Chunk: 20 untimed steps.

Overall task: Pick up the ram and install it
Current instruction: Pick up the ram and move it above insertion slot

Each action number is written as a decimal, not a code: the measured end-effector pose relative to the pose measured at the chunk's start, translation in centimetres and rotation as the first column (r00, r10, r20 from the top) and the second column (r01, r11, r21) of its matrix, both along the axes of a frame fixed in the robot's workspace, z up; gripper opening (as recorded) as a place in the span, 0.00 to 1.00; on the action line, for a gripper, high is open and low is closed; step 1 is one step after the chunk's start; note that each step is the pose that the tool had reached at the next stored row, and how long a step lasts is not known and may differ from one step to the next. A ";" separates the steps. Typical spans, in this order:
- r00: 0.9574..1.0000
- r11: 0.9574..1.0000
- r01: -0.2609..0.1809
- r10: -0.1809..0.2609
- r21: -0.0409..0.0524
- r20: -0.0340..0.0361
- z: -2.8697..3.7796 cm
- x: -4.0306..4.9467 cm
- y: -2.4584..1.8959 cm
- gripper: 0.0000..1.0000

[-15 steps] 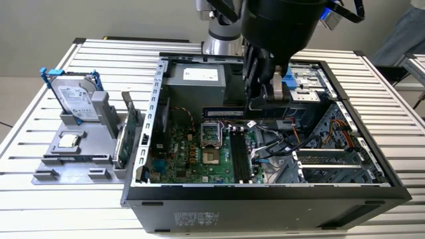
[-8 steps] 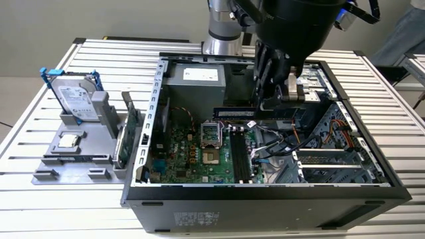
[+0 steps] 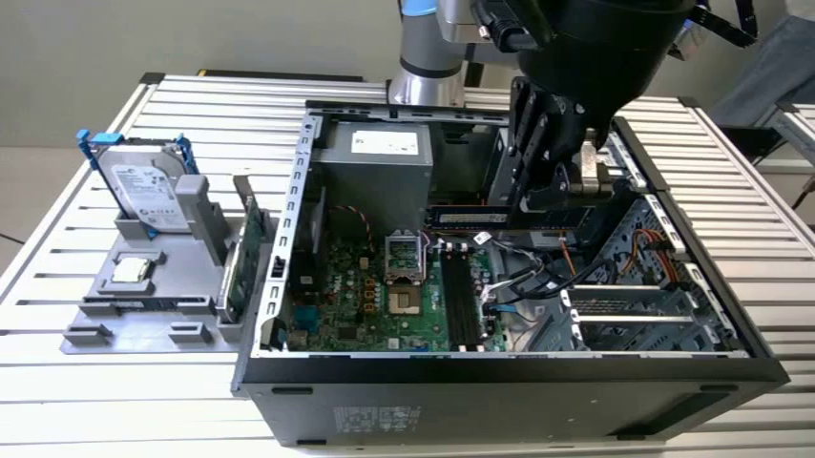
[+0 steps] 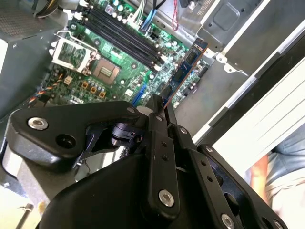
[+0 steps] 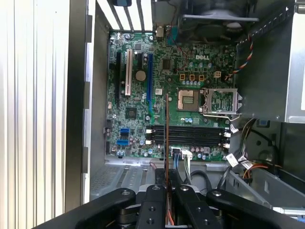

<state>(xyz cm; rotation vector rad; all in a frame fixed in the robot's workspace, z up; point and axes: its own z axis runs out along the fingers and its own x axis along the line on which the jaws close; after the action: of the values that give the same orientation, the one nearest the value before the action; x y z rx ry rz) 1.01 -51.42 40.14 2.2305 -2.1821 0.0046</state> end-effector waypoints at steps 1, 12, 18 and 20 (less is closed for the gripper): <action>1.000 1.000 0.000 0.000 0.000 0.000 0.00 0.16 0.00 0.00; 1.000 1.000 0.000 0.000 0.000 0.000 0.00 0.72 -0.01 0.00; 1.000 1.000 0.013 -0.013 0.000 0.000 -0.01 0.86 -0.01 0.00; 1.000 1.000 0.029 -0.029 0.000 0.000 -0.02 0.96 -0.01 0.00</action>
<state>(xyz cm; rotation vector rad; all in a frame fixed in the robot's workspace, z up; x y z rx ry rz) 1.97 -51.42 40.12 2.1985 -2.2141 0.0042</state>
